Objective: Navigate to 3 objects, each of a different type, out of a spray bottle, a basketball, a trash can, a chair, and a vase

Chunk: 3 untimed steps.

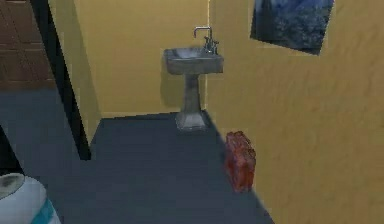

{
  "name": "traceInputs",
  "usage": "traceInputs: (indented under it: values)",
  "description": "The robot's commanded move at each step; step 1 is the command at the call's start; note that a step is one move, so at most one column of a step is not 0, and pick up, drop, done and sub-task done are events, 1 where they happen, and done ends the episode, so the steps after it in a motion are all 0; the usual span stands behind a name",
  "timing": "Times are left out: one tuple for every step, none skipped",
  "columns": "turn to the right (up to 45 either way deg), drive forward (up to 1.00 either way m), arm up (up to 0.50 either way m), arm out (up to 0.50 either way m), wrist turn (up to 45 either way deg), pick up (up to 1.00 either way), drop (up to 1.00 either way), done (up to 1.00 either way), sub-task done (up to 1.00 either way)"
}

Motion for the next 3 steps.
traceInputs:
  values:
    - [0.0, 0.10, 0.00, 0.00, 0.0, 0.00, 0.00, 0.00, 0.00]
    - [-45.0, 0.00, 0.00, 0.00, 0.0, 0.00, 0.00, 0.00, 0.00]
    - [0.0, 0.00, 0.00, 0.00, 0.0, 0.00, 0.00, 0.00, 1.00]
